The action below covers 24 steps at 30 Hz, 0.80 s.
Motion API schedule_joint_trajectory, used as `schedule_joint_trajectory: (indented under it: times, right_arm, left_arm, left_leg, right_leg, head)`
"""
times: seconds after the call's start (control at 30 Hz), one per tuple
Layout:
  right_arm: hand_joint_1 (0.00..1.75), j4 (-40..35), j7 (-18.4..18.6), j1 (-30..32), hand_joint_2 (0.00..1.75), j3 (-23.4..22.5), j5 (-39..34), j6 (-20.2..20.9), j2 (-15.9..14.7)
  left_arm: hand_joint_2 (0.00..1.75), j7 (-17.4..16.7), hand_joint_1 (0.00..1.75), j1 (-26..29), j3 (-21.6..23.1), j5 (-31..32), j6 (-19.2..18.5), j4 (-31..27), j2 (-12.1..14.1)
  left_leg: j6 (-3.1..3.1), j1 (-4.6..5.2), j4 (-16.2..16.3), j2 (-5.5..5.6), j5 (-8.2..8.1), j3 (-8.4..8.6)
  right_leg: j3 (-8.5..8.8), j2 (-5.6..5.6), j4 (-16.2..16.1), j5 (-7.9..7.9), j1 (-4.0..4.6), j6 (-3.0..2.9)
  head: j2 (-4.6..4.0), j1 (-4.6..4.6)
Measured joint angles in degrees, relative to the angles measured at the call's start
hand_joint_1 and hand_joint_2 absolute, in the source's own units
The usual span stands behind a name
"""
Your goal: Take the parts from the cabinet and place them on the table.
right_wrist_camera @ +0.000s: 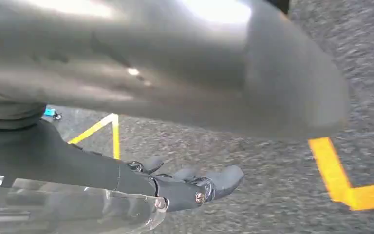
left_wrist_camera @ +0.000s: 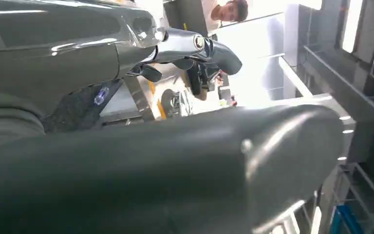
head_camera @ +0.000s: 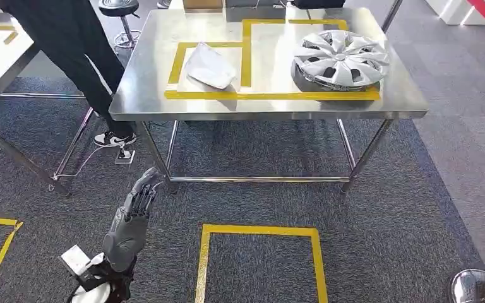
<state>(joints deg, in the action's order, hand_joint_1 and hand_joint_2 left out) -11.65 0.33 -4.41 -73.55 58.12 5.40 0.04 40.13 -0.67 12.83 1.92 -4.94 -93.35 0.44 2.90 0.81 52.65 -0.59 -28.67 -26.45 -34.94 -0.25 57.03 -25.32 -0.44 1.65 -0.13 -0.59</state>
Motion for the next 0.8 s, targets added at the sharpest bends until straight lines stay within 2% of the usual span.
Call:
schedule_joint_trajectory:
  times: [0.03,0.07,0.1,0.13,0.17,0.2,0.23,0.27,0.3,0.33,0.37,0.43,0.47,0.5,0.53,0.57,0.6,0.63,0.67,0.7,0.73,0.77,0.8]
  right_arm:
    - [0.00,0.00,0.00,0.04,0.00,-0.09,0.02,0.00,0.00]
    - [0.00,0.00,0.00,0.01,0.00,-0.15,0.09,0.02,-0.09]
    - [0.00,0.00,0.00,-0.03,0.00,-0.17,0.13,0.07,-0.13]
    - [0.00,0.00,0.00,-0.03,0.00,-0.17,0.17,0.09,-0.13]
    - [0.00,0.00,0.00,-0.01,0.00,-0.17,0.20,0.09,-0.11]
    - [0.00,0.00,0.00,0.00,0.00,-0.17,0.28,0.09,-0.09]
    - [0.00,0.00,0.00,-0.05,0.00,-0.17,0.31,0.09,-0.09]
    - [0.00,-0.02,0.00,-0.15,0.00,-0.17,0.31,0.09,-0.11]
    - [0.00,-0.02,0.00,-0.31,0.00,-0.17,0.31,0.09,-0.11]
    - [0.00,-0.02,0.00,-0.44,0.00,-0.17,0.31,0.09,0.00]
    - [0.00,-0.02,0.00,-0.50,0.00,-0.20,0.31,0.09,-0.07]
    - [0.00,-0.02,0.00,-0.46,0.00,-0.20,0.31,0.09,0.00]
    - [0.00,-0.02,0.00,-0.27,0.00,-0.20,0.31,0.09,0.11]
    - [0.00,-0.04,0.00,-0.44,0.00,-0.22,0.33,0.09,0.15]
    - [0.00,-0.04,0.02,-0.50,0.00,-0.22,0.33,0.07,0.09]
    - [0.00,-0.07,0.09,-0.53,0.00,-0.22,0.33,0.07,0.02]
    - [0.00,-0.04,0.20,-0.52,0.00,-0.22,0.35,0.07,0.02]
    - [0.00,-0.07,0.26,-0.51,0.00,-0.22,0.39,0.07,0.02]
    - [0.00,-0.07,0.28,-0.51,0.00,-0.24,0.48,0.04,0.00]
    - [0.00,-0.07,0.28,-0.52,0.00,-0.24,0.50,0.02,0.00]
    - [0.00,-0.07,0.33,-0.49,0.00,-0.24,0.50,0.00,0.00]
    - [0.00,-0.07,0.35,-0.45,0.00,-0.24,0.50,-0.11,-0.02]
    - [0.00,-0.04,0.35,-0.39,0.00,-0.24,0.50,-0.15,0.04]
  left_arm:
    - [0.00,0.00,0.00,-0.17,0.15,-0.15,0.00,0.09,0.00]
    - [0.00,0.00,0.00,-0.20,0.33,-0.24,0.00,0.22,0.02]
    - [0.00,0.00,0.00,-0.20,0.39,-0.33,0.00,0.39,0.04]
    - [0.00,0.00,0.00,-0.20,0.42,-0.37,0.00,0.52,0.07]
    - [0.00,0.00,0.00,-0.22,0.50,-0.46,0.00,0.70,0.07]
    - [0.00,0.00,0.00,-0.25,0.59,-0.63,-0.02,0.94,0.07]
    - [0.00,0.00,0.00,-0.34,0.61,-0.68,-0.04,1.05,0.07]
    - [0.00,0.00,0.00,-0.51,0.63,-0.68,-0.09,1.20,0.07]
    - [0.00,0.00,0.00,-0.67,0.63,-0.68,-0.13,1.25,0.07]
    - [0.00,0.00,0.00,-0.93,0.61,-0.70,-0.15,1.22,0.07]
    - [0.00,0.02,0.00,-1.06,0.66,-0.65,-0.17,1.31,0.04]
    - [0.00,0.00,0.00,-1.13,0.70,-0.63,-0.20,1.46,0.04]
    - [0.00,0.00,0.00,-1.13,0.72,-0.63,-0.20,1.66,0.11]
    - [0.00,0.00,0.00,-1.10,0.72,-0.63,-0.17,1.86,0.22]
    - [0.00,0.00,0.00,-1.10,0.74,-0.66,0.07,1.99,0.24]
    - [0.00,0.00,0.00,-1.12,0.79,-0.74,0.31,2.12,0.24]
    - [0.00,0.00,0.00,-1.09,0.83,-0.76,0.61,2.34,0.28]
    - [0.00,0.00,0.00,-1.00,0.85,-0.81,0.72,2.69,0.31]
    - [0.00,0.00,0.00,-0.84,0.85,-0.81,0.81,3.02,0.33]
    - [0.00,0.00,0.00,-0.61,0.85,-0.81,0.85,3.17,0.31]
    - [0.00,0.00,0.00,-0.35,0.87,-0.81,0.92,3.21,0.31]
    - [0.00,-0.11,0.00,-0.23,0.87,-0.81,1.12,3.26,0.33]
    - [0.00,-0.75,0.00,-0.24,0.87,-0.79,1.31,3.28,0.31]
  left_leg:
    - [0.33,0.00,0.17,-0.01,0.48,-0.72]
    - [0.39,-0.01,0.27,-0.05,1.00,-1.51]
    - [0.35,-0.01,0.39,-0.13,1.55,-2.27]
    - [0.27,-0.03,0.56,-0.20,2.06,-3.04]
    - [0.17,-0.09,0.79,-0.27,2.51,-3.79]
    - [-0.06,-0.25,1.20,-0.28,2.99,-4.79]
    - [-0.31,-0.44,1.73,-0.28,3.28,-5.67]
    - [-0.67,-0.70,2.47,-0.25,3.52,-6.65]
    - [-1.01,-0.74,3.33,-0.18,3.71,-7.37]
    - [-1.29,-0.56,4.21,-0.10,3.88,-8.25]
    - [-1.78,-0.45,4.34,-0.12,4.37,-8.53]
    - [-2.25,-0.60,4.27,-0.07,5.26,-8.73]
    - [-2.52,-0.61,4.36,0.00,5.52,-9.05]
    - [-2.86,-0.81,4.99,0.23,3.78,-9.62]
    - [-3.19,-0.87,7.37,0.34,0.35,-10.42]
    - [-3.48,-0.94,11.36,0.32,-3.42,-11.50]
    - [-3.59,-0.95,15.88,0.32,-6.49,-12.50]
    - [-3.59,-0.95,19.75,0.32,-8.01,-13.06]
    - [-3.50,-0.95,21.97,0.32,-7.56,-12.83]
    - [-3.28,-0.93,21.88,0.34,-5.48,-11.83]
    - [-2.93,-0.84,19.80,0.33,-2.77,-9.79]
    - [-2.47,-0.75,16.71,0.34,-0.81,-7.33]
    - [-1.58,-0.42,11.23,0.33,-0.23,-3.15]
  right_leg:
    - [-1.14,0.02,3.31,-3.50,-0.07,0.26]
    - [-2.63,0.03,8.08,-6.90,-0.14,0.58]
    - [-4.03,0.03,13.07,-9.41,-0.14,0.85]
    - [-4.76,0.02,16.77,-10.26,-0.16,1.09]
    - [-4.53,0.02,18.19,-9.66,-0.26,1.23]
    - [-2.77,0.02,16.78,-7.42,-0.44,1.31]
    - [-0.16,0.02,13.33,-5.16,-0.59,1.46]
    - [3.66,0.02,7.83,-3.57,-0.87,1.80]
    - [7.08,0.07,2.89,-4.05,-1.29,2.14]
    - [9.02,0.46,-0.78,-5.52,-0.88,2.07]
    - [8.33,0.50,-0.37,-5.67,-0.82,1.14]
    - [7.65,0.49,0.09,-5.26,-0.53,0.43]
    - [6.93,0.33,-0.09,-4.67,-0.88,-0.46]
    - [6.38,0.06,-0.02,-4.13,-0.93,-1.19]
    - [5.51,0.05,-0.02,-3.43,-0.93,-1.81]
    - [4.59,0.05,0.00,-2.69,-0.90,-1.97]
    - [3.64,0.03,0.02,-1.91,-0.80,-2.05]
    - [2.67,-0.02,0.06,-1.15,-0.68,-2.12]
    - [1.88,-0.08,0.10,-0.40,-0.54,-2.13]
    - [0.92,-0.05,0.09,0.13,-0.39,-2.16]
    - [0.00,-0.04,0.09,0.81,-0.11,-2.13]
    - [-0.66,-0.05,0.08,1.40,0.06,-2.11]
    - [-1.33,-0.05,0.08,2.15,0.22,-2.04]
  head:
    - [0.00,0.31]
    - [0.00,0.33]
    - [0.00,0.26]
    - [0.00,0.28]
    - [0.00,0.26]
    - [0.00,0.26]
    - [0.00,0.24]
    - [0.00,0.28]
    - [0.00,0.33]
    - [0.00,0.37]
    - [0.00,0.15]
    - [0.00,0.22]
    - [0.00,0.28]
    - [0.00,0.26]
    - [0.00,-0.09]
    - [0.00,-0.31]
    - [0.00,-0.26]
    - [0.00,-0.28]
    - [0.00,-0.35]
    - [0.00,-0.28]
    - [0.00,-0.35]
    - [0.00,-0.33]
    - [0.00,-0.31]
